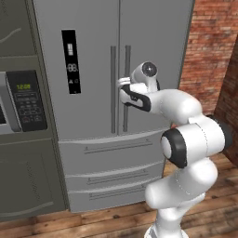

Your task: Take the cake and cupcake from the fridge and place them on the empty tray on the dining counter.

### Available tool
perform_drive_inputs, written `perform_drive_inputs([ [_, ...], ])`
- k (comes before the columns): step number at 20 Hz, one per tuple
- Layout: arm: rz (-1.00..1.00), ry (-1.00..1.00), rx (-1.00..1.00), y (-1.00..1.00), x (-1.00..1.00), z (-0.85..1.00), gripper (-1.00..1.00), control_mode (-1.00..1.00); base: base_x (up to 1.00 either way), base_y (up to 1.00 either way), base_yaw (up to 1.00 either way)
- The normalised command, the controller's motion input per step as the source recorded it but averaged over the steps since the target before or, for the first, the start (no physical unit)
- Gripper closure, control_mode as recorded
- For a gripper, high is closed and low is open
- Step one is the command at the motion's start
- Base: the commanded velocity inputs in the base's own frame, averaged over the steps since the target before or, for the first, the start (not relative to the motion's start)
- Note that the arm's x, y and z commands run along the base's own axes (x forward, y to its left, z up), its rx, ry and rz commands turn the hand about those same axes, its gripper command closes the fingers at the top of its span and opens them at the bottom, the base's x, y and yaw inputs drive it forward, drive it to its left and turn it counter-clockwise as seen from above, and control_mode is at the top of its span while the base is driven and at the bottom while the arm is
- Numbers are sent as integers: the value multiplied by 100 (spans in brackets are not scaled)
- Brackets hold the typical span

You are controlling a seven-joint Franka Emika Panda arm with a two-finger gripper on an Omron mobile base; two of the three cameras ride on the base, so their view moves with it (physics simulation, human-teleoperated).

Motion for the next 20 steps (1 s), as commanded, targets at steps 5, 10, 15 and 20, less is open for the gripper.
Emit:
perform_drive_inputs([
  [5,0,0,0,0,39,-12,-100,-100,0,0,0],
  [10,0,0,0,0,37,-16,-100,-100,0,0,0],
  [15,0,-1,0,5,36,-21,-100,-100,0,0,0],
  [20,0,0,0,8,43,-18,-100,-100,0,0,0],
])
